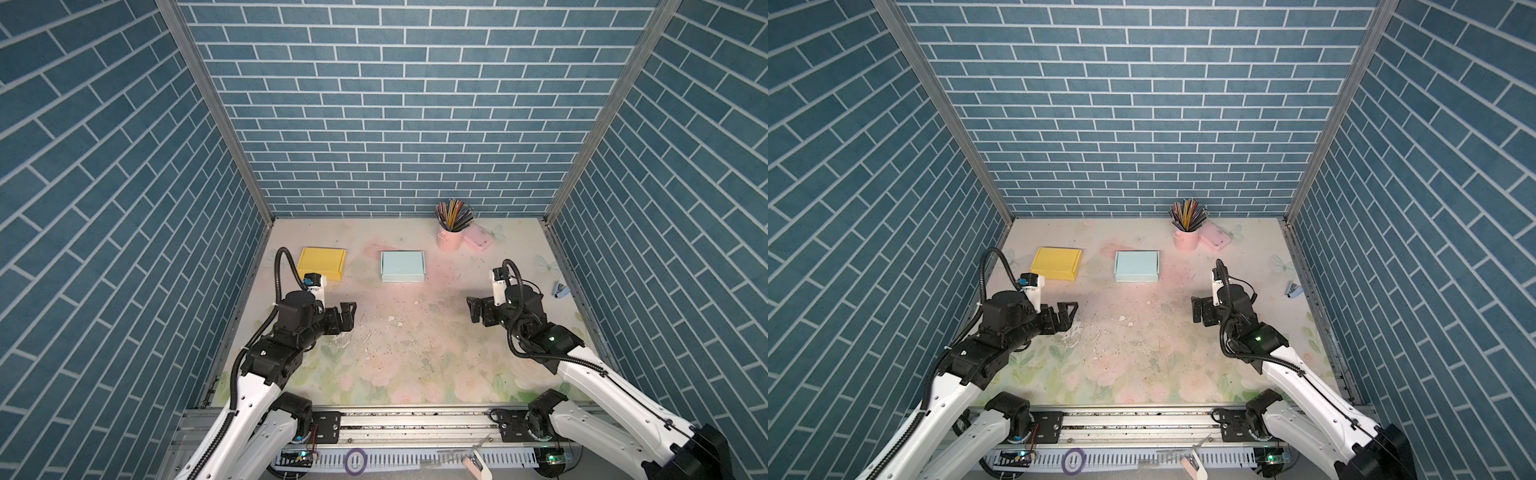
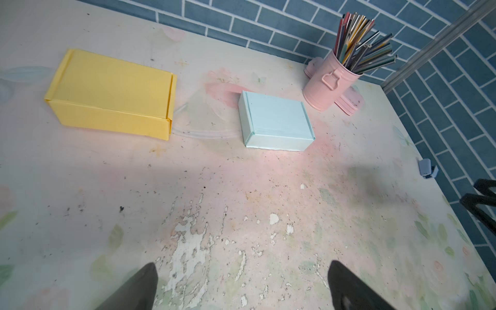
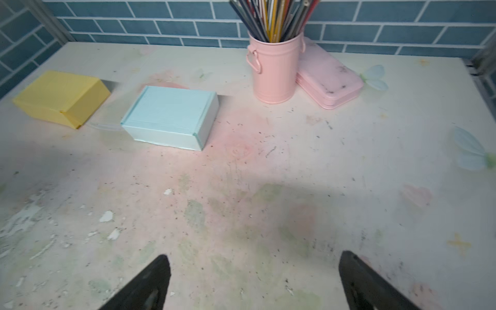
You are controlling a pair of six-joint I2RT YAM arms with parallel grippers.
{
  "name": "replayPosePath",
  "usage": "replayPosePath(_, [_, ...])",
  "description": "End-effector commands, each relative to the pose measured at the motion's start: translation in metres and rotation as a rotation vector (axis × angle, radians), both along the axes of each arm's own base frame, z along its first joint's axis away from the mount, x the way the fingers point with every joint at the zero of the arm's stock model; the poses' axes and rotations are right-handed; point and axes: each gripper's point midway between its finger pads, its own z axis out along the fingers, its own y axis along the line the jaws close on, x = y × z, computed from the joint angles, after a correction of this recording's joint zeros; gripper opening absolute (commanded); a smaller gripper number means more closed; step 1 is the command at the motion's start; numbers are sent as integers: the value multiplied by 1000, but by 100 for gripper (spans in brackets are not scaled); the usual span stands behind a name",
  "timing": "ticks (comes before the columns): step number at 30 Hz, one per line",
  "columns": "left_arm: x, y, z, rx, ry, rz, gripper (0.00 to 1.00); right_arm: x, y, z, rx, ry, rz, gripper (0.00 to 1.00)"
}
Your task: Fold the paper box
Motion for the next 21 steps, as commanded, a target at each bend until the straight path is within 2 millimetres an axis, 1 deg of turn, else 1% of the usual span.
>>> replayPosePath(1, [-3,29,-18,87,43,142,99,-2,-34,-1,-91,-47,-117,98])
replayPosePath(5, [1,44,-25,174,47,194,99,-8,-59,0,-119,-92,-211,98])
replayPosePath(7, [2,46,-25,206,24,182,99,-11,-75,0,-143,-109,-279,98])
replayPosePath(9, [3,50,-21,238,-17,181,99,-14,-91,2,-157,-135,-351,98])
replayPosePath(11, [3,57,-14,275,-75,194,99,-17,-102,4,-161,-160,-398,99])
replayPosePath(14, [3,75,-9,350,-139,265,99,-20,-111,2,-188,-175,-422,99])
replayPosePath(18, [7,90,0,411,-244,339,99,-16,-118,-7,-214,-144,-449,98])
replayPosePath(21, [12,101,0,467,-281,399,99,-12,-123,-14,-228,-131,-477,99])
